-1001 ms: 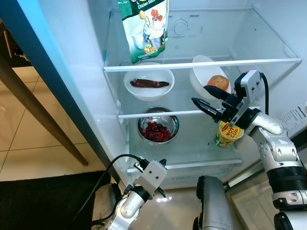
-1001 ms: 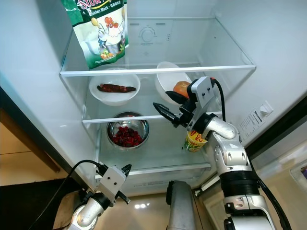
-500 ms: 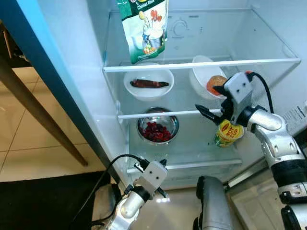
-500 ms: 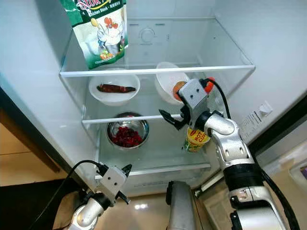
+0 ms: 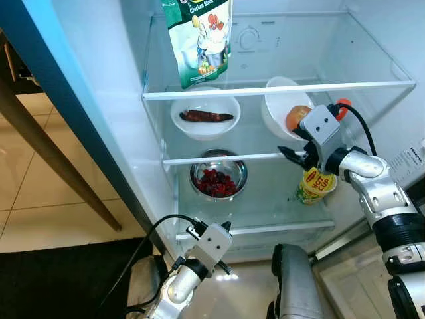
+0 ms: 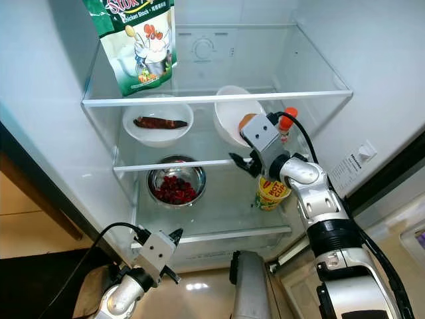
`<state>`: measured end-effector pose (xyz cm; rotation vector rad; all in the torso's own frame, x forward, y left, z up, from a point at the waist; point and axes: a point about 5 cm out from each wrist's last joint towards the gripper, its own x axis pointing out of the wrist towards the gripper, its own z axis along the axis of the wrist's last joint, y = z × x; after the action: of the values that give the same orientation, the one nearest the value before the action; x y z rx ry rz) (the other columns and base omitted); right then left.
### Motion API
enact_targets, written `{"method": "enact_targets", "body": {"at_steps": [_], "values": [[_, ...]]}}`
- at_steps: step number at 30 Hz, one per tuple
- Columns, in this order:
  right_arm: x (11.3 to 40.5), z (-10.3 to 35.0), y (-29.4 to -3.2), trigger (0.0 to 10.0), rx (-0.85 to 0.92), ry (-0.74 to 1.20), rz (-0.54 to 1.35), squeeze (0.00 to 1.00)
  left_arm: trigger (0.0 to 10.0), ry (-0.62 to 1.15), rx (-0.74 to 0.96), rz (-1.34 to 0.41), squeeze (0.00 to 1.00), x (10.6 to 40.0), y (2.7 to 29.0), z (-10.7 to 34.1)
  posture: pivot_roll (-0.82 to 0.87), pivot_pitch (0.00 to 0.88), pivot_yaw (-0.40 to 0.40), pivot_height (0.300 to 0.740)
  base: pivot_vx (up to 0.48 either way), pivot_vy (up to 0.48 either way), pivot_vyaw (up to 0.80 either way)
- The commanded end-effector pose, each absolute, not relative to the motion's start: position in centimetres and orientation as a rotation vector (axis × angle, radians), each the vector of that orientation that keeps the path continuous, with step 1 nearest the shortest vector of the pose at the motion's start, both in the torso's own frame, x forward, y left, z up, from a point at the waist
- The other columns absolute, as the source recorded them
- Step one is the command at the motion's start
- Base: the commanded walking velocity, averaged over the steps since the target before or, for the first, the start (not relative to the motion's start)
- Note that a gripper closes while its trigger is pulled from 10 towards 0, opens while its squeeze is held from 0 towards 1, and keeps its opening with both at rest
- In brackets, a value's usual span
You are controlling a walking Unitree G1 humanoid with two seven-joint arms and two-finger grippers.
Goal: Restocking fridge
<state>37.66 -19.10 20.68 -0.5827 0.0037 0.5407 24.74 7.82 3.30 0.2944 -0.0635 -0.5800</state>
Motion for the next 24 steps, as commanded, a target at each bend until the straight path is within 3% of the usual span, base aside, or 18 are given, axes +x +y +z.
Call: {"method": "enact_targets", "body": {"at_steps": [1,8,12,24], "values": [[37.8,20.8,-19.8,0.0,-0.644,0.010,0.510,0.00,10.0,-0.049,0.287,-0.596,0.00,24.3,7.3,2.8,-0.07,0.180,-0.035,0.415,0.000,0.000,0.00],[38.0,21.4,-20.3,0.0,-0.722,-0.001,0.487,0.00,10.0,-0.049,0.287,-0.599,0.00,24.3,7.2,2.8,-0.07,0.173,-0.040,0.415,0.000,0.000,0.00],[38.1,21.9,-20.3,0.0,-0.859,-0.015,0.497,0.00,10.0,-0.053,0.286,-0.600,0.00,24.4,7.1,2.9,-0.07,0.173,-0.040,0.415,0.000,0.000,0.00],[37.9,21.6,-18.9,0.0,-1.119,-0.011,0.632,0.00,10.0,-0.055,0.283,-0.600,0.00,24.5,6.9,2.9,-0.08,0.173,-0.046,0.415,0.000,0.000,0.00]]}}
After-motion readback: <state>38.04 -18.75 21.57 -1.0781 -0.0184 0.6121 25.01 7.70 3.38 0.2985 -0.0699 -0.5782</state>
